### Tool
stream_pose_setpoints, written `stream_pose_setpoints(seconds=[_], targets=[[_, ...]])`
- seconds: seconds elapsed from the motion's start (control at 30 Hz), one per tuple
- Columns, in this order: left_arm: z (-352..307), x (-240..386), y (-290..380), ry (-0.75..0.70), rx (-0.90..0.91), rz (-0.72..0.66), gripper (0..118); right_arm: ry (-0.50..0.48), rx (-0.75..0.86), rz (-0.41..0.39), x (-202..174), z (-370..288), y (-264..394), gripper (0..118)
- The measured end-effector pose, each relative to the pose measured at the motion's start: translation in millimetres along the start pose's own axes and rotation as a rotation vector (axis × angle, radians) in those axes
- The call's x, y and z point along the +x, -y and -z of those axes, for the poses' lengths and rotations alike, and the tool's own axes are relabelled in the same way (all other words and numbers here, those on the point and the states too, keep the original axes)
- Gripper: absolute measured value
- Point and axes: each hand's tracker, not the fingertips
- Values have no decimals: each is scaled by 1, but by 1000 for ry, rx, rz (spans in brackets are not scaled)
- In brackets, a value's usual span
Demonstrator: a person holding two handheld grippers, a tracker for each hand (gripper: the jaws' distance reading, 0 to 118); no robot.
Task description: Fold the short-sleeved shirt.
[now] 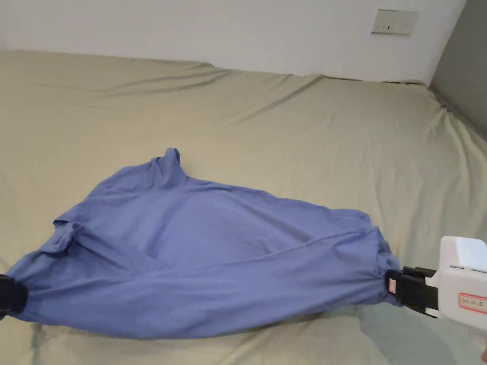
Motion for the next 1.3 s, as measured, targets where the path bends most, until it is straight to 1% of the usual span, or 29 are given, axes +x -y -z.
stream_pose_setpoints(seconds=[0.07,0.27,0.3,0.4,0.5,0.53,0.7,0.77,1.0,1.03,1.07,1.1,1.13,1.17,1.2,1.23,1.27,1.3], targets=[[-16,-1,10,4,3,3,7,33,12,-4,-2,-22,6,10],[-50,-4,72,0,-24,-14,7,42,-26,-19,4,-63,50,10],[-50,-5,84,0,-41,-24,7,42,-48,-29,3,-65,61,10],[-44,-11,114,3,-86,-49,7,52,-111,-26,4,-66,92,10],[-31,-13,137,-9,-124,-75,7,49,-172,1,8,-58,119,10],[-24,-18,140,-18,-132,-79,7,51,-183,12,9,-53,127,10],[-6,-19,147,-49,-140,-78,7,85,-220,-24,4,-35,146,10],[-3,-16,147,-62,-140,-65,7,98,-232,-25,5,-28,149,10],[4,-18,152,-67,-139,-75,8,95,-223,-30,4,-29,152,11],[0,-17,152,-66,-130,-74,10,90,-204,-42,4,-32,151,13],[-6,-17,151,-72,-112,-70,18,90,-182,-53,5,-36,149,20],[-13,-16,149,-103,-69,-54,36,101,-148,-66,6,-41,146,37],[-23,-14,146,-131,-13,-39,73,151,-93,-74,5,-49,143,69],[-33,-12,144,-150,48,-31,97,188,-35,-79,5,-57,139,94],[-40,-18,139,-157,107,-25,114,208,12,-81,5,-64,135,117],[-52,-15,136,-157,169,-14,118,218,63,-76,6,-72,131,118],[-64,-11,134,-149,233,-5,118,199,140,-65,4,-82,127,118],[-73,-7,132,-136,286,-13,118,189,181,-55,3,-88,123,118]])
